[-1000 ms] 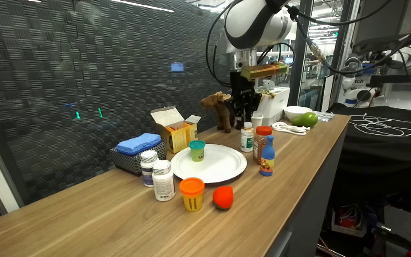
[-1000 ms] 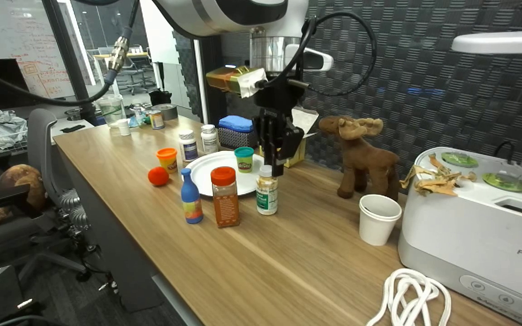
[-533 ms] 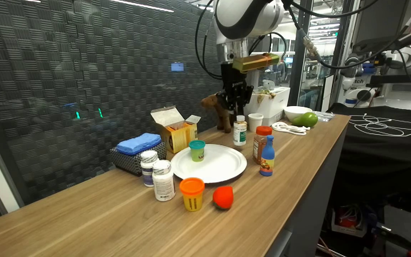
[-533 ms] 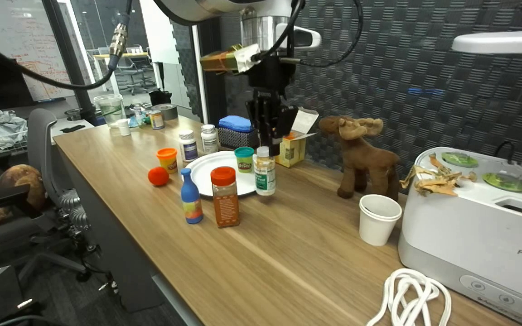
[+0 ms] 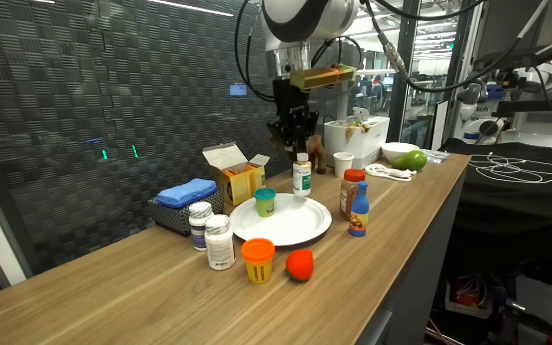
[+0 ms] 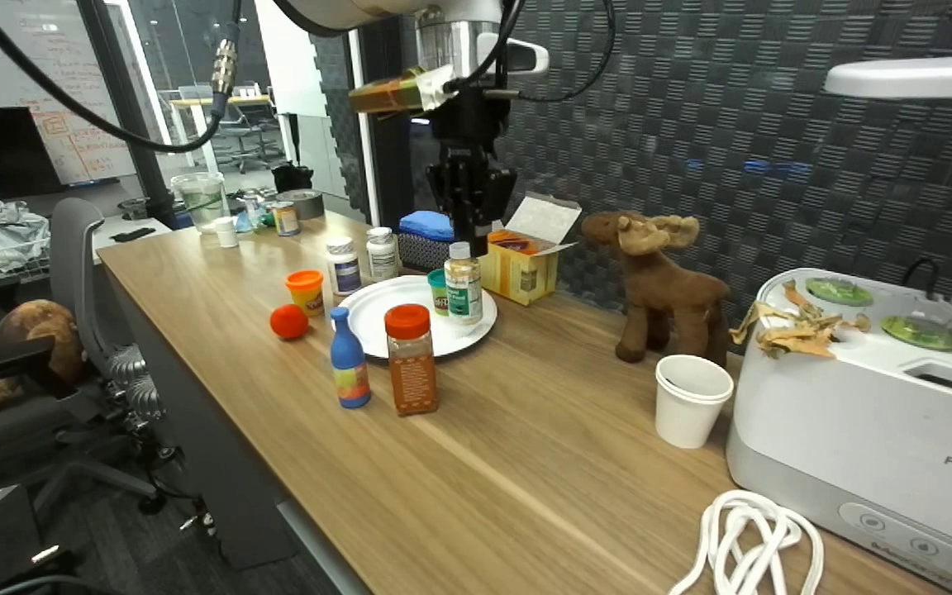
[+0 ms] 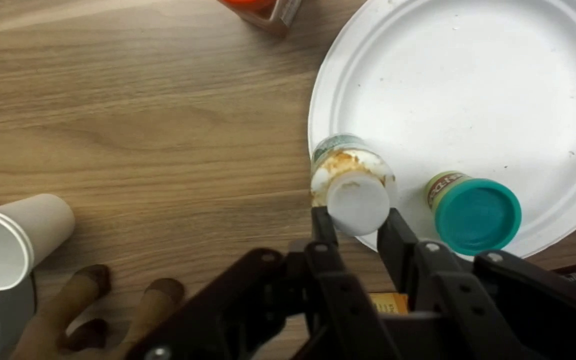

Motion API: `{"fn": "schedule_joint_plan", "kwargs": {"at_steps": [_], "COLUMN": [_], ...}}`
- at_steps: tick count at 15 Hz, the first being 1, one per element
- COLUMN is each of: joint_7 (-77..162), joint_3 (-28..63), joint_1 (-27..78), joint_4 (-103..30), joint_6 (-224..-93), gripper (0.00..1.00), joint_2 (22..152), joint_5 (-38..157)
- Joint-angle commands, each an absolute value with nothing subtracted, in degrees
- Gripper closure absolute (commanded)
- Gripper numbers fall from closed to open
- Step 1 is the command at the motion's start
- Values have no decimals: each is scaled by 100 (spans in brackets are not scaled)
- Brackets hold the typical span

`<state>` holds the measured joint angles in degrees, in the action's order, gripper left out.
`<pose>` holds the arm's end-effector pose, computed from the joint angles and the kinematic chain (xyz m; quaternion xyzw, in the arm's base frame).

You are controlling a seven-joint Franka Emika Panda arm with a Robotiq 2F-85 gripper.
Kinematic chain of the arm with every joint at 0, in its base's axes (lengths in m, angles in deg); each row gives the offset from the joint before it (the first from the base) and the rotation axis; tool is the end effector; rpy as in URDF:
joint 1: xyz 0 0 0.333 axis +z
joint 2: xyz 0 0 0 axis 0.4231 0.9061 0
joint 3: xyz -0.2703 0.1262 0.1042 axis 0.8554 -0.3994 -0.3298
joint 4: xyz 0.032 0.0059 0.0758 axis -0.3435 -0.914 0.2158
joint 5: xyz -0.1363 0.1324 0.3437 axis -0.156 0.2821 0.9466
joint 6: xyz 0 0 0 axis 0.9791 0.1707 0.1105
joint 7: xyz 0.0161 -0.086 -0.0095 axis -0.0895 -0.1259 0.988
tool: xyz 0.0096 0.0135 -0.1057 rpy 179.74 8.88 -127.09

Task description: Put the bottles on the tray

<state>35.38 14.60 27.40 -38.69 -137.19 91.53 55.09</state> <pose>0.6550 0.0052 0.3981 0.9956 -0.0695 -0.0134 0.0616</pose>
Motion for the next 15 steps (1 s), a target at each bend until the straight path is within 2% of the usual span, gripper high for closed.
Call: {"fn": "schedule_joint_plan", "kwargs": {"at_steps": [1, 15], "joint_7": [3838, 4447], "joint_3": [1369, 1119], "joint_1": [2750, 2931], "joint_4": [-3348, -2644], "joint_6": [-13472, -13183], "gripper": [90, 90], "joint_2": [9569, 10191], "joint_5": [5614, 5651]}}
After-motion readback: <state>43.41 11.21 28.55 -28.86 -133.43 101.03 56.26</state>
